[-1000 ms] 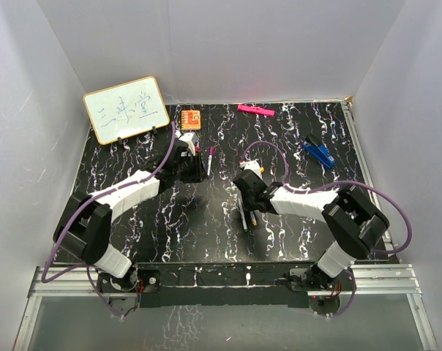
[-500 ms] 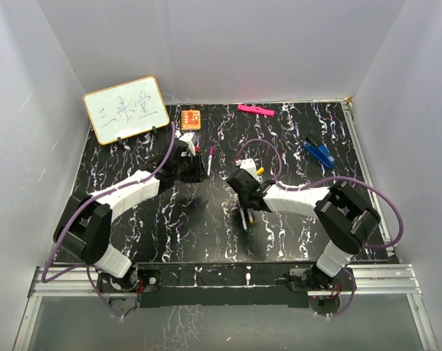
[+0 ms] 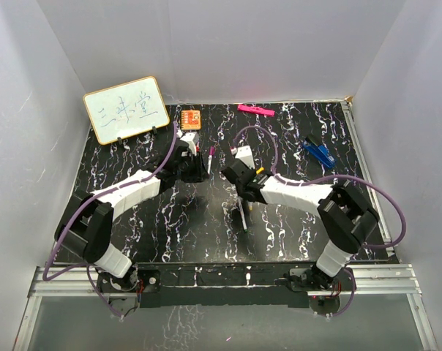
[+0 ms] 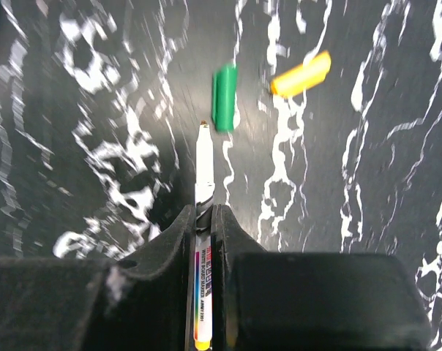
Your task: Insert the pens into the pen caps
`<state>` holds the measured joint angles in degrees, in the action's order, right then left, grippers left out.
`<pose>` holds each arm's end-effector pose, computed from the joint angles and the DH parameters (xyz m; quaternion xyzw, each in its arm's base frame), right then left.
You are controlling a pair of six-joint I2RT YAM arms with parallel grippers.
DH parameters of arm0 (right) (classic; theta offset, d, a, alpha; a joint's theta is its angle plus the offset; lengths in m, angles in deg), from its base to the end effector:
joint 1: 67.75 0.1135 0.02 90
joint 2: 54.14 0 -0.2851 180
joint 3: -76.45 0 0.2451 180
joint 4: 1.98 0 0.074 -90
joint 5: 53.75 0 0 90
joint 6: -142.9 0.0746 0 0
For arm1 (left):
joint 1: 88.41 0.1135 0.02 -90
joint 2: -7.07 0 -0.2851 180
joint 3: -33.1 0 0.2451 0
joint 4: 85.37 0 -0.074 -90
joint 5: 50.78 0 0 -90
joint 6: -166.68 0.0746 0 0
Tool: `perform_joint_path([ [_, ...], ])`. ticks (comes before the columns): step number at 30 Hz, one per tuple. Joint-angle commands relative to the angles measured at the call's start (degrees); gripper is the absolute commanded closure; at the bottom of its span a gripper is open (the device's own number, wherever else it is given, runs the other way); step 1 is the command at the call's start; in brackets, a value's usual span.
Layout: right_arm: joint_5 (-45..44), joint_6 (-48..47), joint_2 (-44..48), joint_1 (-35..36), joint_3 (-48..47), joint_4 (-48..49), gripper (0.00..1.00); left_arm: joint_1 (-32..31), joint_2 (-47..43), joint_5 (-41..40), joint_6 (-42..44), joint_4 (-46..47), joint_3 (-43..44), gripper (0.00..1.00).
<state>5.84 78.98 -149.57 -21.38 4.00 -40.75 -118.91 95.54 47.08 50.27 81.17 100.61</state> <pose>0.2606 0.2187 0.1798 -0.1018 0.9325 -0.0660 0.3403 0.3078 -0.1932 0.2272 0.0634 0.8809 -0.2749 0.3801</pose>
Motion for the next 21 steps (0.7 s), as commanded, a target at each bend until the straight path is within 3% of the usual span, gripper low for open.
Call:
perform_joint_path([
  [1, -4.8, -3.6, 5.2, -1.1, -5.4, 8.8, 1.00, -0.1, -2.2, 4.0, 1.6, 5.7, -1.7, 0.74],
  [6, -1.6, -5.1, 8.2, -4.5, -5.5, 18.9, 1.00, -0.2, -5.0, 12.2, 2.1, 16.5, -6.6, 0.73],
  [13, 15.8, -1.3, 17.1, -13.3, 4.1, 40.0, 1.00, -0.2, -6.0, 25.8, 1.9, 28.6, -9.1, 0.67],
  [21, 23.2, 0.5, 17.9, -14.0, 6.0, 44.8, 1.00, -0.2, -3.2, 30.7, -2.4, 39.2, -9.3, 0.61],
])
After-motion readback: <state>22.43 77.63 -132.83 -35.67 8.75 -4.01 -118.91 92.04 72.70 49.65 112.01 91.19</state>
